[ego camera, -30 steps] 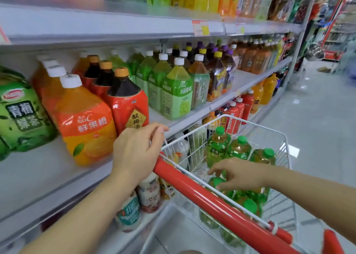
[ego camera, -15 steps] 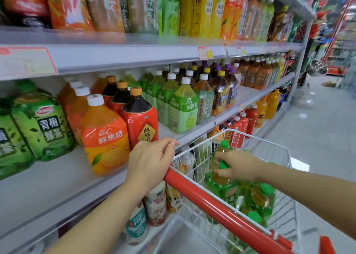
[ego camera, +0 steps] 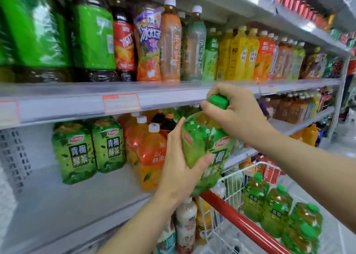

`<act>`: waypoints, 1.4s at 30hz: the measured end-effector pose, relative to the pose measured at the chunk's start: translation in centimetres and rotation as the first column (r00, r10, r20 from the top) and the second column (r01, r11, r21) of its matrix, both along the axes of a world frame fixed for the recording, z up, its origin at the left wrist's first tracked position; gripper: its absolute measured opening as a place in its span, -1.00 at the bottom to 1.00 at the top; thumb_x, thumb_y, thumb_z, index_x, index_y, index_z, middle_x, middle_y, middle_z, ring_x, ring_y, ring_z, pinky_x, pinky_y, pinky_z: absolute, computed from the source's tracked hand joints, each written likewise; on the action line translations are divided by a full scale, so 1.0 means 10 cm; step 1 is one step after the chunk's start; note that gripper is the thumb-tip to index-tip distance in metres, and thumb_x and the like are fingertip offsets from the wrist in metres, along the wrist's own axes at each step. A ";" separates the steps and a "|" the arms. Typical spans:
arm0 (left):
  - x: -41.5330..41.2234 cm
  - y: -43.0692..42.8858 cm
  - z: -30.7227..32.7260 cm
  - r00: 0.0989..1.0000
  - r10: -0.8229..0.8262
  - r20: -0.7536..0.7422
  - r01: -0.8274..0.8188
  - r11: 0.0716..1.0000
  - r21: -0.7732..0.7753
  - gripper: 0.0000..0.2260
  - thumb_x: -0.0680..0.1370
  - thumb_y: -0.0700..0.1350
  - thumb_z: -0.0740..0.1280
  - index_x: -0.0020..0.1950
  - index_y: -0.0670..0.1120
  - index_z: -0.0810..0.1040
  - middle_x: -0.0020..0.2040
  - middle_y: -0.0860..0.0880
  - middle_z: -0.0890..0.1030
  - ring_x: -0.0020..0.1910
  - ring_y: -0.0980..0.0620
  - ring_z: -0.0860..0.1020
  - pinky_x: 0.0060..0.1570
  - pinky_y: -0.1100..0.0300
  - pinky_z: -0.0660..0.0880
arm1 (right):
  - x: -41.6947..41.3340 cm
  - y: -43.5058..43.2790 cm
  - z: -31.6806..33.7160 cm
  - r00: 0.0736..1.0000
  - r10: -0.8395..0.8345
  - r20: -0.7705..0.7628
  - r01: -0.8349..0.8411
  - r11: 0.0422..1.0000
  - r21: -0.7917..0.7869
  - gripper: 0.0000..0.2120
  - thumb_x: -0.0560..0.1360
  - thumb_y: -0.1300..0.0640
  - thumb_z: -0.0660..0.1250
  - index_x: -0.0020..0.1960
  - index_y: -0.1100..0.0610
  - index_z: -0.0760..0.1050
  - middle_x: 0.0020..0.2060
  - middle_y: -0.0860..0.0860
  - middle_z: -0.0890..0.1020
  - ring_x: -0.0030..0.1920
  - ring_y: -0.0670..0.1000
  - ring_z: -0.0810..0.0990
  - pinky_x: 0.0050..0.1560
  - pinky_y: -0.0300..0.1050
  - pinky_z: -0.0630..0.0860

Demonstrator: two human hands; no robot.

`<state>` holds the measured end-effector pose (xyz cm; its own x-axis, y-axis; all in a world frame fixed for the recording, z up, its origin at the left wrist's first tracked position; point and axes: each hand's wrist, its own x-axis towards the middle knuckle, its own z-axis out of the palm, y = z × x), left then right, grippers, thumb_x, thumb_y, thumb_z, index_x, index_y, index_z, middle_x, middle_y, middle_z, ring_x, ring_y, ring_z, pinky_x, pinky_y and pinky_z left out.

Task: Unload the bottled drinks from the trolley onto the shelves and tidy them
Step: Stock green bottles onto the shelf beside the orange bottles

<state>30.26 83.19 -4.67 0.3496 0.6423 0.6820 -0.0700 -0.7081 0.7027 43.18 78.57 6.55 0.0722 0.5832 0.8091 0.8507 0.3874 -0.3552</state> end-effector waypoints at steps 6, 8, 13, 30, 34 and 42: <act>-0.64 0.06 -0.17 0.976 0.216 0.016 -0.216 0.976 0.022 -0.20 0.24 0.22 0.44 0.32 0.46 0.03 0.32 0.53 0.15 0.35 0.44 0.18 0.23 0.57 0.18 | -0.67 0.31 -0.27 0.951 0.285 -0.122 -0.295 0.953 -0.075 -0.74 0.40 -0.02 0.38 -0.29 0.16 0.45 -0.48 -0.07 0.43 -0.44 -0.17 0.35 -0.39 -0.30 0.29; -0.83 0.10 -0.29 0.954 0.296 0.039 -0.297 0.955 0.005 -0.22 0.24 0.20 0.44 0.32 0.45 0.07 0.32 0.53 0.16 0.35 0.44 0.18 0.22 0.59 0.15 | -0.78 0.47 -0.40 0.917 0.359 -0.175 -0.386 0.909 -0.155 -0.68 0.42 -0.13 0.34 -0.28 0.12 0.48 -0.44 -0.05 0.47 -0.40 -0.17 0.37 -0.33 -0.22 0.33; -1.35 0.30 -0.40 0.880 0.474 0.031 -0.473 0.881 -0.023 -0.23 0.30 0.04 0.53 0.32 0.41 0.14 0.35 0.27 0.32 0.32 0.30 0.30 0.29 0.35 0.24 | -0.74 1.02 -0.99 0.991 -0.067 -0.116 0.037 0.970 -0.239 -0.63 0.50 -0.13 0.23 -0.03 0.18 0.55 -0.08 0.16 0.49 0.05 0.15 0.44 0.08 -0.04 0.31; -2.42 1.21 -0.69 0.632 0.772 0.060 -0.752 0.631 -0.193 -0.20 0.45 -0.05 0.44 0.52 -0.04 0.00 0.42 -0.03 0.29 0.40 0.07 0.28 0.41 0.11 0.21 | -1.00 1.41 -1.53 0.963 -0.236 0.131 0.258 0.948 -0.187 -0.42 0.22 0.02 0.48 0.22 0.03 0.45 0.30 0.32 0.32 0.32 0.34 0.28 0.28 0.26 0.27; -2.55 1.41 -0.66 0.534 0.839 -0.104 -0.839 0.510 -0.189 -0.21 0.49 -0.02 0.39 0.55 -0.01 -0.05 0.46 -0.18 0.12 0.44 -0.14 0.15 0.42 -0.07 0.15 | -0.98 1.41 -1.55 0.960 -0.238 0.146 0.262 0.949 -0.174 -0.41 0.24 0.01 0.47 0.24 0.01 0.43 0.33 0.31 0.29 0.34 0.33 0.25 0.30 0.24 0.24; -2.44 1.38 -0.77 0.366 0.836 -0.410 -0.870 0.463 0.168 -0.25 0.49 -0.25 0.35 0.54 -0.03 -0.02 0.44 -0.23 0.01 0.34 -0.32 0.21 0.23 -0.11 0.39 | -0.97 1.40 -1.54 0.956 -0.240 0.169 0.270 0.945 -0.185 -0.42 0.29 0.00 0.44 0.28 0.00 0.40 0.36 0.31 0.25 0.36 0.33 0.22 0.31 0.25 0.22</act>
<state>5.88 96.99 -12.40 -0.2060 0.7911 0.5759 0.8224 -0.1790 0.5400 33.44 92.55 -8.89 0.1336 0.7140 0.6873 0.9588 0.0823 -0.2719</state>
